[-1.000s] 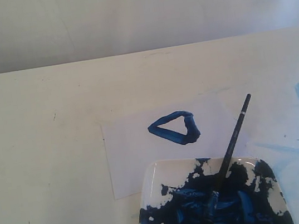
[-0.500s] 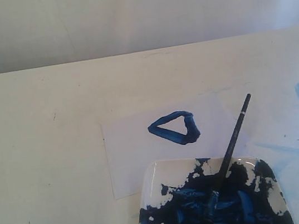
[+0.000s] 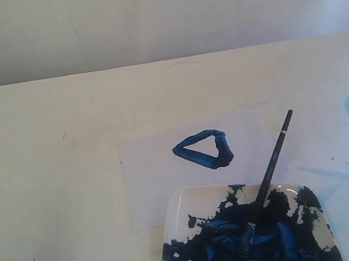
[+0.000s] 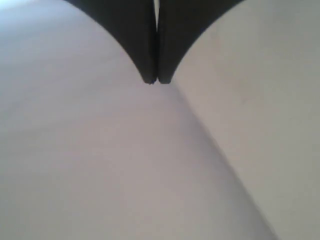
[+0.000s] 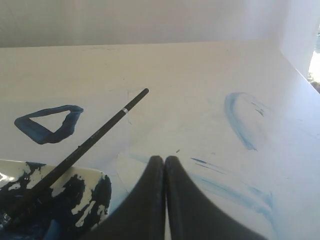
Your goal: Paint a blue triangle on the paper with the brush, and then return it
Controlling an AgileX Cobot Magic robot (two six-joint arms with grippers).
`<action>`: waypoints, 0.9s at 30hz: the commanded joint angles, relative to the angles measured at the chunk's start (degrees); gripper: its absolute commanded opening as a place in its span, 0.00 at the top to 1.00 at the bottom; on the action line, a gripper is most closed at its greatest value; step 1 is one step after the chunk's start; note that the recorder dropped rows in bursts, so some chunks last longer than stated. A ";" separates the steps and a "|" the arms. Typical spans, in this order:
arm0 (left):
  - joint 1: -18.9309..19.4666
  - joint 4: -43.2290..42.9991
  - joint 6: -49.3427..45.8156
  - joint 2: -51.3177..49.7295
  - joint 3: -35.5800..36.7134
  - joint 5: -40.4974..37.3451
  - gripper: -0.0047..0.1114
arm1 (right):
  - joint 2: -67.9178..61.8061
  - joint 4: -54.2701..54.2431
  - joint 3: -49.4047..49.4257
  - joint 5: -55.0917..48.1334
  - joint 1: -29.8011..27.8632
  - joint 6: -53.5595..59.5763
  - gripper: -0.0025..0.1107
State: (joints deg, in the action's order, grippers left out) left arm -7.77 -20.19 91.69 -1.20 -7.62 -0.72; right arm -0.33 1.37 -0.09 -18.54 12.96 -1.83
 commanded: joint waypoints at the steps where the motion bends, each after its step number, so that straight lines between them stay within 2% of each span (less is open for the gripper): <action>1: 0.80 22.03 -53.62 -0.07 4.32 -11.77 0.96 | 0.33 0.32 0.09 0.55 -0.45 0.57 0.98; 2: 0.80 22.78 -62.86 -0.07 5.72 -11.01 0.96 | 0.33 0.32 0.09 0.55 -0.45 0.57 0.98; 4: 0.80 22.77 -75.38 -0.07 7.62 -9.85 0.96 | 0.33 0.32 0.09 0.55 -0.45 0.57 0.98; 8: 0.80 22.60 -87.23 0.80 7.62 -12.25 0.96 | 0.33 0.32 0.09 0.55 -0.45 0.57 0.98; 27: 1.45 19.01 -93.49 1.20 7.62 -11.00 0.96 | 0.33 0.32 0.09 0.55 -0.45 0.57 0.98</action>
State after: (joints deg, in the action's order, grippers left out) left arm -6.54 0.00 -1.15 -0.24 -0.19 -12.21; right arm -0.33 1.37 -0.09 -18.54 12.96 -1.83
